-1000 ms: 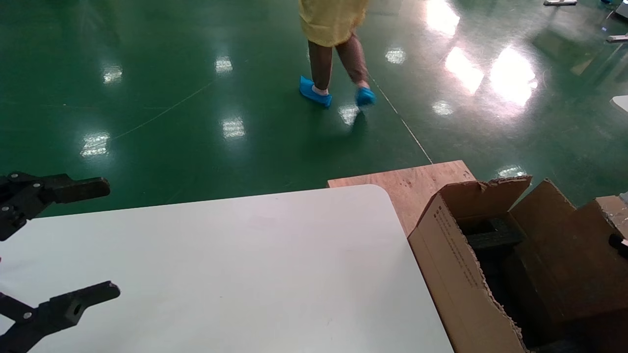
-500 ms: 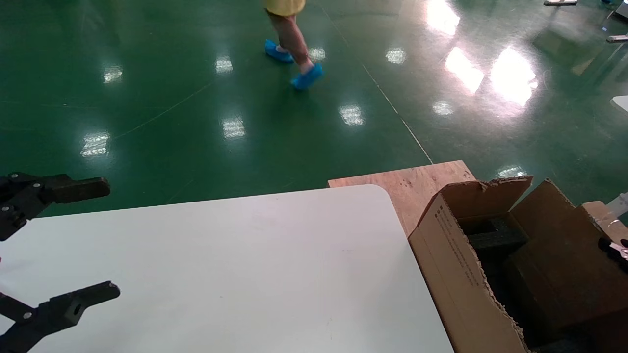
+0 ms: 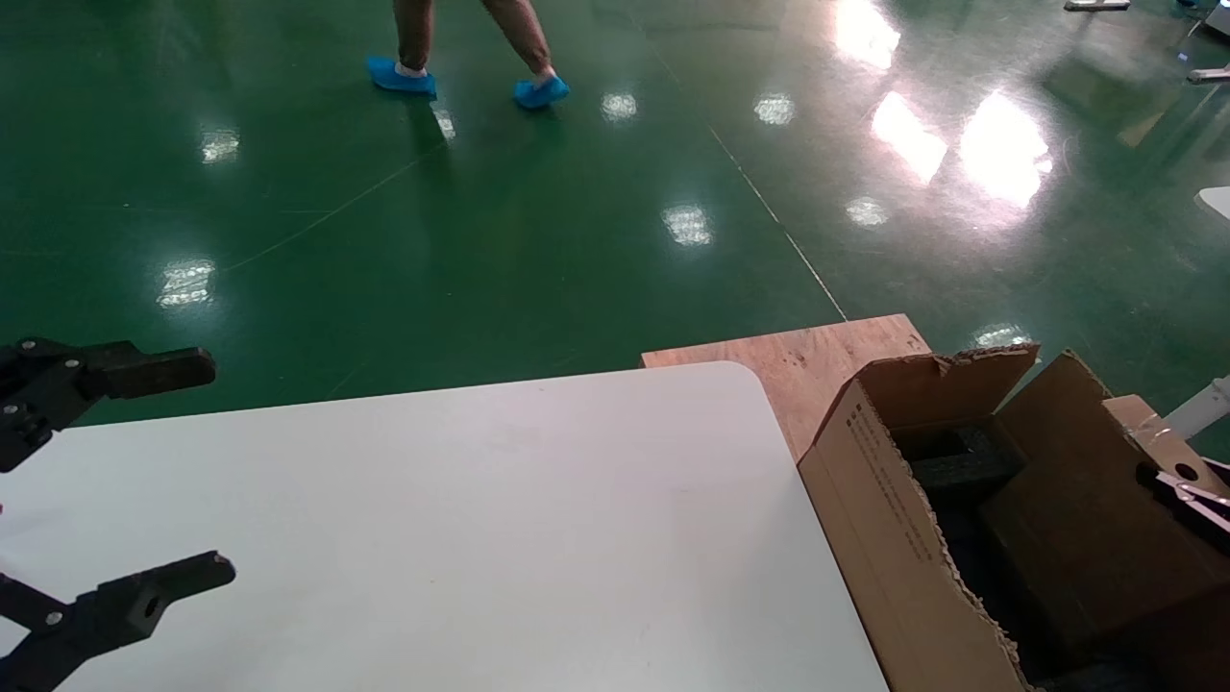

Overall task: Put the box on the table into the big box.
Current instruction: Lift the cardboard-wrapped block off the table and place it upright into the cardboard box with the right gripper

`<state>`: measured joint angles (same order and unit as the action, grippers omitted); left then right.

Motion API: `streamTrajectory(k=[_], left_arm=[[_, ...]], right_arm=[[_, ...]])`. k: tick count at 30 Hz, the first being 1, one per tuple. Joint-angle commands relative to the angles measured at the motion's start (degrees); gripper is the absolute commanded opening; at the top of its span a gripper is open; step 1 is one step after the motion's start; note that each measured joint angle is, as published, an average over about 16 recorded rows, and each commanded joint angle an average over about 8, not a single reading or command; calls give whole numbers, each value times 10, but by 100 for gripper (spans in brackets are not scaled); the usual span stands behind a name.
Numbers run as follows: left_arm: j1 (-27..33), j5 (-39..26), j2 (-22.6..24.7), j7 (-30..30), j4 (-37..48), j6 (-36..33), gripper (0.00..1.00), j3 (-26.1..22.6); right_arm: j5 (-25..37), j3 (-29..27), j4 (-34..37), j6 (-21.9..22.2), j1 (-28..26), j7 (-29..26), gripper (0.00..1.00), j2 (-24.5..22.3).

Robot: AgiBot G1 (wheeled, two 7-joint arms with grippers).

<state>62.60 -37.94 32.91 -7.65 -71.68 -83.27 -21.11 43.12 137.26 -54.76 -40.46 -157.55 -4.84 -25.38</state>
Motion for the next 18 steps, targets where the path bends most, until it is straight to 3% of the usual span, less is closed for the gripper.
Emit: streamTrajectory(k=[1,18], left_arm=[[0,0,0,0,0,0,100,0],[0,0,0,0,0,0,100,0]], right_arm=[[-2,14,7,-4,-14,4,0,0],[-23,75,44,-12,-55,16,0,9]])
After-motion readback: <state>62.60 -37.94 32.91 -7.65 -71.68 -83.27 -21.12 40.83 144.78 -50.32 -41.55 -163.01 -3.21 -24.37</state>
